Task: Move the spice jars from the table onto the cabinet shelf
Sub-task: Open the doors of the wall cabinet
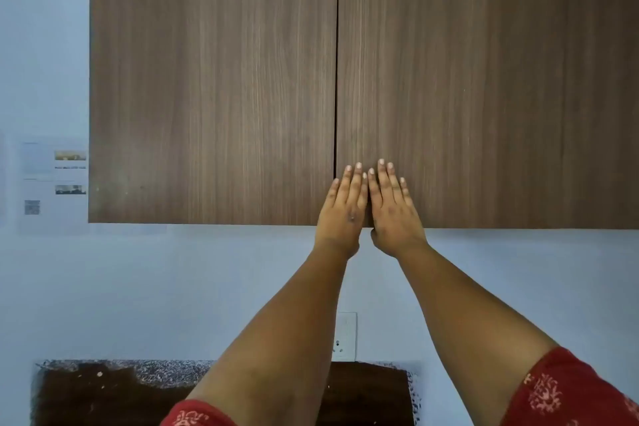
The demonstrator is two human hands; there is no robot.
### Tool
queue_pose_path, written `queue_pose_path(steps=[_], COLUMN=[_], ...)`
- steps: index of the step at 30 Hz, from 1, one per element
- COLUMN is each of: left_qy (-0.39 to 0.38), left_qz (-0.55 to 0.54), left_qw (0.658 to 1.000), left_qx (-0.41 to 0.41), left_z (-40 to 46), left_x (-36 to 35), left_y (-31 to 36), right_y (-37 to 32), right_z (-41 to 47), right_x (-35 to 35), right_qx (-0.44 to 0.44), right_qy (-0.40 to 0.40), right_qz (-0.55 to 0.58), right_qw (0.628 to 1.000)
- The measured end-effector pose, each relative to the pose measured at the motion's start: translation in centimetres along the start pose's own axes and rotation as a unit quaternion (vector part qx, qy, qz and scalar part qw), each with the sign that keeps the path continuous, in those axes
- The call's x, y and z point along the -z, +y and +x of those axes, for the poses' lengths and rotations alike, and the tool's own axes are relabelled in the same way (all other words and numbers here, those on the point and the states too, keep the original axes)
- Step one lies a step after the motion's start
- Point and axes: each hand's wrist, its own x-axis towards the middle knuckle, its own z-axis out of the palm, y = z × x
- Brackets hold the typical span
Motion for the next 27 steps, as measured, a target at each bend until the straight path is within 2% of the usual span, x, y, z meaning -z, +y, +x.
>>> queue_pose_path(steps=[4, 13, 27], left_qy=[0.0, 0.006, 0.013], left_qz=[-0.019, -0.004, 0.038], left_qw=[1.0, 1.0, 0.999], left_qx=[0.011, 0.022, -0.007], left_z=[0.9, 0.6, -1.9], left_x=[-0.9, -0.8, 5.8], left_y=[0.9, 2.4, 5.1], right_y=[-0.1, 0.8, 0.9], right_z=[0.2, -0.8, -4.4], right_x=[-1.1, -1.8, 2.4], right_qx=[-0.033, -0.041, -0.082], right_qy=[-0.015, 0.0, 0.028], right_qz=[-0.004, -0.005, 0.066], right_qw=[0.999, 0.999, 0.994])
